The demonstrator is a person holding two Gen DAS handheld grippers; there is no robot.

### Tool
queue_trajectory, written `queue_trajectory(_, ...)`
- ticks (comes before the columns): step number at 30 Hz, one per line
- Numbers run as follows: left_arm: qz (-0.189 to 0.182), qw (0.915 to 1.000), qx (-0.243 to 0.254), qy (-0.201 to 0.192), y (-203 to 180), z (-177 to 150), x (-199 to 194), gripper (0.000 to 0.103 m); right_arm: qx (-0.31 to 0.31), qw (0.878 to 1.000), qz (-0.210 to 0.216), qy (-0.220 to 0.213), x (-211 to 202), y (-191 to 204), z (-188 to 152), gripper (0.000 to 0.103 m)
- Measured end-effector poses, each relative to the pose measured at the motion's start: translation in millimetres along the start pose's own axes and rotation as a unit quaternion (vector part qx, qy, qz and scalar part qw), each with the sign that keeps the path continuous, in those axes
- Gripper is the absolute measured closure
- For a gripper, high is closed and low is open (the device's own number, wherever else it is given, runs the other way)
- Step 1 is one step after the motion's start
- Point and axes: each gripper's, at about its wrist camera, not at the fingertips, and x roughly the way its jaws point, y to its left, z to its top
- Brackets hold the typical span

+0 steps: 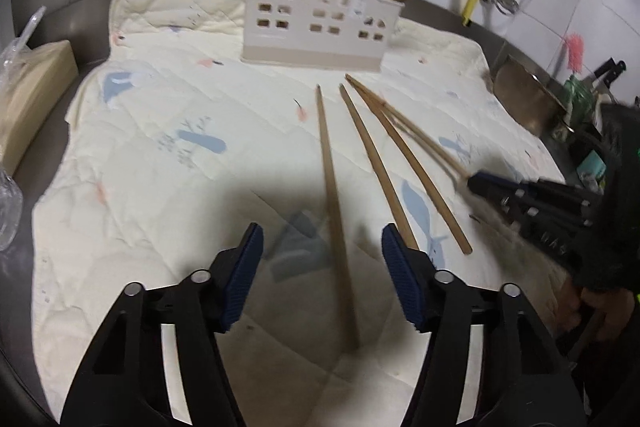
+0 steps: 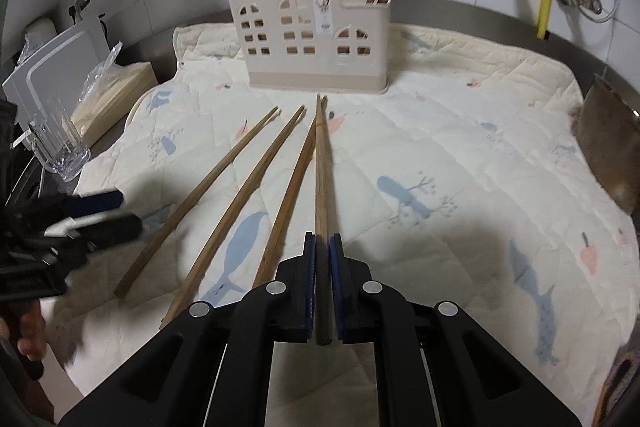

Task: Organize utensils
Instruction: 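Close the left tool on a loose chopstick while the right tool grasps another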

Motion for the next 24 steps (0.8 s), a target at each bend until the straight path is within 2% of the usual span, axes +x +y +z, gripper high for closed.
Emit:
queue_trajectory(5, -0.004, 0.9999, -0.003, 0.016, -3, -4, 13, 0.068, 0.001, 1.000, -0.004, -0.028, -18, -7, 8, 0.096)
queue_trajectory(10, 0.003, 0.9998, 0.000, 0.018, -5, -5, 18, 0.080, -0.002, 0.999, -0.004, -0.054, -33, -9, 17, 0.096)
queue_trajectory(14, 0.007, 0.9997, 0.006, 0.021, -7, -3, 20, 0.083, -0.005, 0.998, -0.001, -0.068, -42, -9, 25, 0.096)
queue_trajectory(24, 0.005, 0.9996, 0.019, 0.021, -15, -4, 18, 0.083, -0.010, 0.997, 0.002, -0.078, -49, -9, 31, 0.096)
